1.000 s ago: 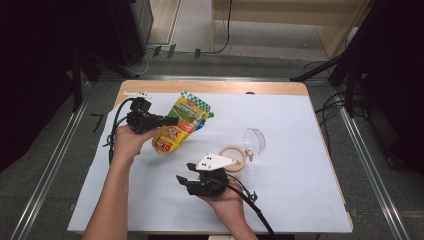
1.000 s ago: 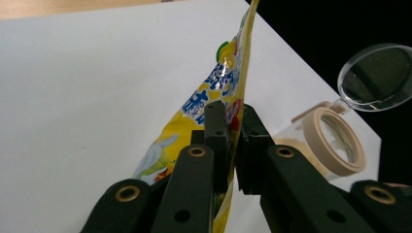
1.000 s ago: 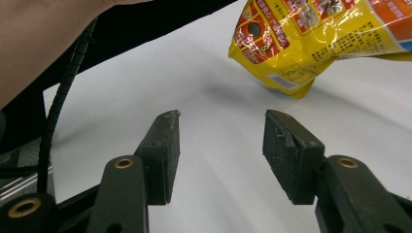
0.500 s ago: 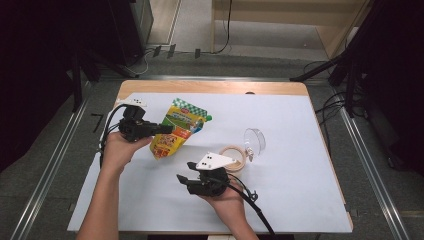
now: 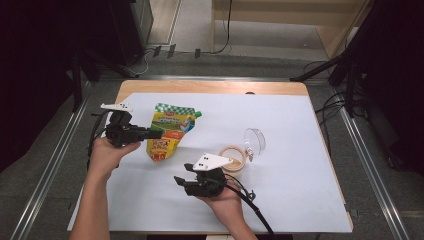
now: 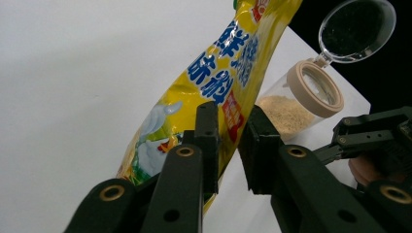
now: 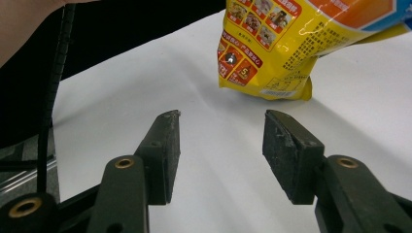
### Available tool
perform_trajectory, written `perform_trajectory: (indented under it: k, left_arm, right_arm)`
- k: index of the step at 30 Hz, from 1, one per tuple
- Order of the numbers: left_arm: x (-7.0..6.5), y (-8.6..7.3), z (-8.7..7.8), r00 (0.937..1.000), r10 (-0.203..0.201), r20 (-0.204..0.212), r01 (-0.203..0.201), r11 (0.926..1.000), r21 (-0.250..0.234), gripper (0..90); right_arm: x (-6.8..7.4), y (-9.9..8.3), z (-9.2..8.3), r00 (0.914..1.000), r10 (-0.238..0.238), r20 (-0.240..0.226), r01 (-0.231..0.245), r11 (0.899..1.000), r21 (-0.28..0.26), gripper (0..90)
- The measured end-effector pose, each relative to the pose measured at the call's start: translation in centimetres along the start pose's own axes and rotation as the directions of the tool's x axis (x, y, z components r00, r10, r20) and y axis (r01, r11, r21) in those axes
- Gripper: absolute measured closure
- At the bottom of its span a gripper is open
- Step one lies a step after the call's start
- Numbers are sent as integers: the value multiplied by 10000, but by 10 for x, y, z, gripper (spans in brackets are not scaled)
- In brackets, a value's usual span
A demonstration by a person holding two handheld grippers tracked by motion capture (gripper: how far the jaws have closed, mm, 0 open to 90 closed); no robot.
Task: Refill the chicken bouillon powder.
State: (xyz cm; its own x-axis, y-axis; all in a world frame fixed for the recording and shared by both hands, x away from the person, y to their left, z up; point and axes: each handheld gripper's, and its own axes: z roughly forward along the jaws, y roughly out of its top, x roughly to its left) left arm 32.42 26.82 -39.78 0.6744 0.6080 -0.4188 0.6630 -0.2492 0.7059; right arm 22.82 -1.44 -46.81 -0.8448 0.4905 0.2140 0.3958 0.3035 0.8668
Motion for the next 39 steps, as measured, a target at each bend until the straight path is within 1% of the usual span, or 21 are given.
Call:
perform_trajectory:
  k: [2, 5, 9, 11, 13, 15, 20, 22, 25, 28, 29, 31, 32, 33, 34, 35, 38, 39]
  left_arm:
    - [-3, 0, -4, 9999, 129, -2, -129, 9998, -150, 767]
    - [-4, 1, -11, 9999, 158, -17, -159, 9991, -397, 731]
    - [-4, 0, -16, 9999, 132, -20, -133, 9988, -474, 708]
    - [-4, 0, -18, 9997, 240, -53, -242, 9980, -584, 707]
    - [-6, 2, -20, 9998, 200, -1, -200, 9980, -605, 705]
    - [-8, 4, -23, 9997, 231, -48, -234, 9976, -654, 703]
    - [-13, 12, -31, 9998, 195, -22, -196, 9970, -743, 661]
    - [-17, 16, -35, 10000, 54, -46, -57, 9970, -769, 644]
    - [-22, 22, -38, 9998, 64, -211, -79, 9972, -739, 603]
    - [-25, 29, -42, 9995, -37, -309, 13, 9969, -786, 567]
    - [-27, 31, -43, 9994, -11, -352, -18, 9965, -833, 564]
    - [-29, 35, -45, 9987, -43, -511, 1, 9967, -815, 550]
    - [-29, 37, -46, 9980, -93, -622, 41, 9966, -829, 546]
    - [-28, 38, -48, 9978, -142, -655, 85, 9962, -865, 543]
    - [-28, 40, -49, 9974, -199, -694, 134, 9957, -916, 539]
    - [-27, 42, -51, 9972, -239, -712, 164, 9944, -1043, 536]
    - [-23, 47, -54, 9964, -305, -792, 206, 9922, -1230, 534]
    - [-20, 49, -53, 9953, -403, -879, 290, 9916, -1262, 530]
  right_arm:
    - [1, 0, 1, 10000, -32, -29, 32, 10000, 21, 492]
    - [1, 1, 2, 10000, -52, -66, 52, 10000, 38, 492]
    - [2, 0, 2, 9999, -86, -76, 87, 9999, 109, 492]
    - [1, 0, 2, 9999, -85, -59, 86, 9999, 138, 492]
    - [0, 0, 1, 10000, -70, -29, 70, 9998, 164, 495]
    - [-2, 0, 0, 10000, -48, -3, 48, 9998, 169, 496]
    - [-7, 2, -6, 10000, 53, 68, -54, 9996, 265, 500]
    - [-9, 3, -9, 9999, 67, 89, -70, 9995, 320, 502]
    - [-12, 5, -14, 9999, 125, 75, -128, 9991, 403, 503]
    - [-15, 7, -19, 9999, 19, 117, -26, 9985, 548, 505]
    - [-16, 7, -20, 9999, -53, 141, 45, 9984, 571, 505]
    - [-18, 9, -24, 10000, -14, 74, 9, 9980, 636, 506]
    - [-20, 9, -25, 10000, -32, 48, 29, 9980, 636, 507]
    - [-21, 10, -27, 10000, 7, 51, -10, 9979, 649, 507]
    - [-22, 10, -29, 10000, -52, 36, 50, 9977, 670, 508]
    - [-23, 11, -31, 10000, -89, -6, 89, 9975, 705, 509]
    - [-26, 12, -37, 9999, -51, -150, 62, 9975, 707, 513]
    - [-27, 12, -39, 9998, 13, -200, 2, 9970, 770, 514]
